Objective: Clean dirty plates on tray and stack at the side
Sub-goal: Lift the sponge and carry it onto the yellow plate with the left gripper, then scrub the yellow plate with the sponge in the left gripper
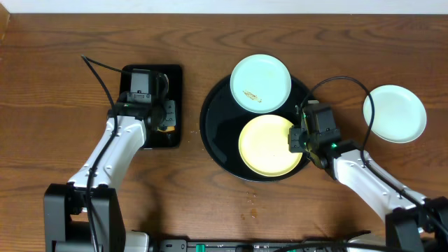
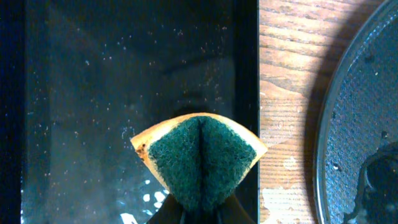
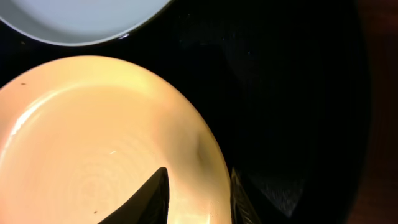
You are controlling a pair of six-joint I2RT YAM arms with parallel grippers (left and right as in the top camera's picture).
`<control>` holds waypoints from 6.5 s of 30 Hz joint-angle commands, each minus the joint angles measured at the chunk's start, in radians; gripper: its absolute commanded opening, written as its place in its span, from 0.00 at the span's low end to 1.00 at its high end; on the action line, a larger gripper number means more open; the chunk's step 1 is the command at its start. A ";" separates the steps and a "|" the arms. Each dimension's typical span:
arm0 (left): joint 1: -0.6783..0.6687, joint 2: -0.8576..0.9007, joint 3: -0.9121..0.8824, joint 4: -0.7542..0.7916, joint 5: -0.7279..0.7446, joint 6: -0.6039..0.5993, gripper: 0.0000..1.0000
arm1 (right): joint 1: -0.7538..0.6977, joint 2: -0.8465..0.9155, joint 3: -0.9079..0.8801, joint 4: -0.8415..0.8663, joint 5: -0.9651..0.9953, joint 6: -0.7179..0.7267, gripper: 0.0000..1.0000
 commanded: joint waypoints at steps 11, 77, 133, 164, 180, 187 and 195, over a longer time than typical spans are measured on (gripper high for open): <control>0.001 0.007 -0.014 0.015 0.005 -0.001 0.08 | 0.009 0.097 -0.013 0.064 0.009 -0.023 0.01; -0.555 0.011 -0.018 0.158 0.269 -0.293 0.07 | 0.185 0.018 -0.013 -0.002 0.144 0.138 0.01; -0.659 0.202 -0.018 0.341 0.158 -0.515 0.08 | 0.182 0.018 -0.013 -0.001 0.145 0.126 0.01; -0.598 0.095 0.004 0.333 -0.312 -0.283 0.07 | 0.182 0.018 -0.013 0.003 0.145 0.118 0.01; -0.601 0.119 -0.156 0.291 -0.204 -0.368 0.07 | 0.182 0.018 -0.013 0.005 0.144 0.118 0.01; -0.601 0.127 -0.157 0.387 -0.232 -0.334 0.08 | 0.182 0.018 -0.013 0.005 0.144 0.118 0.01; -0.599 0.153 -0.157 0.431 -0.332 -0.324 0.08 | 0.183 0.018 -0.013 0.005 0.144 0.118 0.01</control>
